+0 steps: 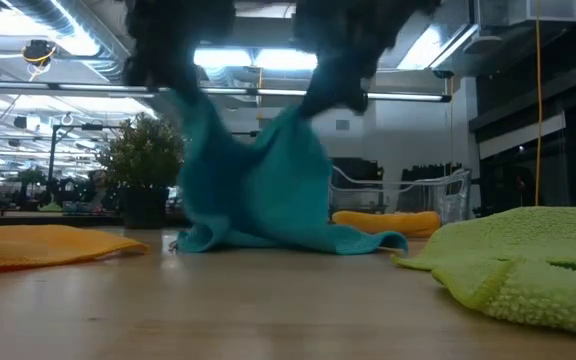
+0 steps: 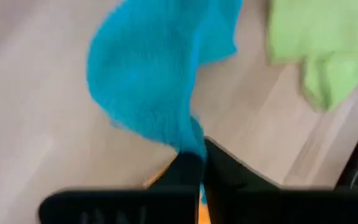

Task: Fold microfiber towels
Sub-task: Fold the blue microfiber cloth

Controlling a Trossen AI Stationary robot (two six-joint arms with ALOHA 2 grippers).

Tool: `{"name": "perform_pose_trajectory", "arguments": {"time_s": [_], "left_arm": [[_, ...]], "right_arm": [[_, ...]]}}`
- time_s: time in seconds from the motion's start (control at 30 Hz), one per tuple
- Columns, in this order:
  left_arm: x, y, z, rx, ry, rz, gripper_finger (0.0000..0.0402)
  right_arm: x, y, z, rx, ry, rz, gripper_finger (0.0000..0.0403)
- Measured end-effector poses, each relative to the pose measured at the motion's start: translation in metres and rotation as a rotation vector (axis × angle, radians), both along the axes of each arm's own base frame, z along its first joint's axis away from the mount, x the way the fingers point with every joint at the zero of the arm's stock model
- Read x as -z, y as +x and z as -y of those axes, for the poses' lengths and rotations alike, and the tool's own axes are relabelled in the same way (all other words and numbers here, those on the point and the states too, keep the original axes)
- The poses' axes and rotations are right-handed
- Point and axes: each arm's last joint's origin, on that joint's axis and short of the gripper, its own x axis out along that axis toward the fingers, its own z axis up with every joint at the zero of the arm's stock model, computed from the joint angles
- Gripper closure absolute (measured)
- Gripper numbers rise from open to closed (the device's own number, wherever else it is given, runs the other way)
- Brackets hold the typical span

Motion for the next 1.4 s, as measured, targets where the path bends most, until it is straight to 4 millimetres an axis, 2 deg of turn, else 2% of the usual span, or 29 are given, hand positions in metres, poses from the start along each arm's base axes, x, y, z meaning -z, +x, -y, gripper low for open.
{"name": "perform_pose_trajectory", "arguments": {"time_s": [0.17,0.3,0.43,0.57,0.73,0.83,1.03,1.27,1.4], "left_arm": [[-0.049,-0.011,-0.001,-0.012,0.108,-0.003,0.0402],[-0.086,-0.022,-0.001,-0.032,0.187,-0.007,0.0402],[-0.11,-0.032,-0.002,-0.048,0.253,0.005,0.0402],[-0.125,-0.042,-0.005,-0.074,0.336,-0.016,0.0402],[-0.13,-0.046,-0.01,-0.089,0.359,-0.039,0.0402],[-0.13,-0.046,-0.008,-0.08,0.325,-0.039,0.0402],[-0.129,-0.046,-0.009,-0.076,0.319,-0.044,0.0402],[-0.129,-0.044,-0.005,-0.081,0.172,-0.044,0.0402],[-0.13,-0.043,0.004,-0.07,0.059,-0.026,0.0402]], "right_arm": [[-0.042,-0.025,-0.006,0.021,-0.109,-0.04,0.0402],[-0.084,-0.043,-0.013,0.05,-0.183,0.014,0.0402],[-0.115,-0.054,-0.021,0.042,-0.246,0.077,0.0402],[-0.139,-0.063,-0.023,0.057,-0.341,0.098,0.0403],[-0.143,-0.063,-0.022,0.054,-0.337,0.104,0.0403],[-0.14,-0.063,-0.024,0.045,-0.287,0.095,0.0403],[-0.136,-0.063,-0.026,0.045,-0.3,0.083,0.0403],[-0.135,-0.063,-0.032,0.016,-0.196,0.081,0.0403],[-0.136,-0.063,-0.041,-0.063,-0.038,0.086,0.0403]]}}
